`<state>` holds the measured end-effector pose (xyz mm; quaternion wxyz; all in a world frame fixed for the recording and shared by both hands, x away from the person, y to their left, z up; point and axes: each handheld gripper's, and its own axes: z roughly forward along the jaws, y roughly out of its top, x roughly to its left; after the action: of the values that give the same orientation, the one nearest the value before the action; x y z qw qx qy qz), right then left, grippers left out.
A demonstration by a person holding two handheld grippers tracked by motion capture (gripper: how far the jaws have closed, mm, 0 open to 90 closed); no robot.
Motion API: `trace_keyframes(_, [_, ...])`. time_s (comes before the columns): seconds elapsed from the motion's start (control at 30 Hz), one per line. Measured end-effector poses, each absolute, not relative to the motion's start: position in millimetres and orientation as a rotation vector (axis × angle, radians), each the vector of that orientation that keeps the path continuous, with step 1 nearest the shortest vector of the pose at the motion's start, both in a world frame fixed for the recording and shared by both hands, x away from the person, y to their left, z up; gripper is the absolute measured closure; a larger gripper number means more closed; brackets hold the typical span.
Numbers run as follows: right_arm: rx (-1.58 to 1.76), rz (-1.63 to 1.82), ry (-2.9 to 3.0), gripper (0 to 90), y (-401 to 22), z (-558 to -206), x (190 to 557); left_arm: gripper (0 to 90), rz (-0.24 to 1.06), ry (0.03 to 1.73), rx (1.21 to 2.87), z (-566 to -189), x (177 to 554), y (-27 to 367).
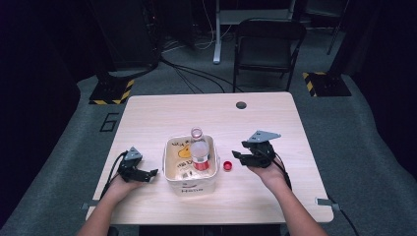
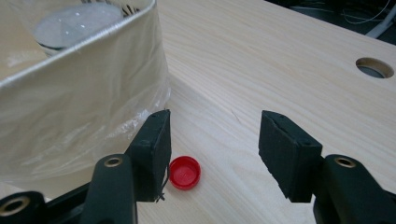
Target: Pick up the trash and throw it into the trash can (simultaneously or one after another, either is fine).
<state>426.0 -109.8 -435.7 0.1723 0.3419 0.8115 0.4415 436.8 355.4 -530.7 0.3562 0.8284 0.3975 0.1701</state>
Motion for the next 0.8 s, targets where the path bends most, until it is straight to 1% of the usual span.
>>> trace_keyframes(0.43, [1.009, 1.238, 2.343, 44.1, -107, -469, 429, 2.8, 0.440, 1.022, 2.147, -530, 437, 356])
trace_keyframes(0.6, [1.007, 1.227, 2.358, 44.1, -102, -474, 429, 2.8, 0.440, 1.022, 2.147, -530, 437, 356])
trace_keyframes(0.8, [0.968, 1.212, 2.398, 46.2, -89, -481, 433, 2.8, 0.439, 1.022, 2.147, -530, 437, 356])
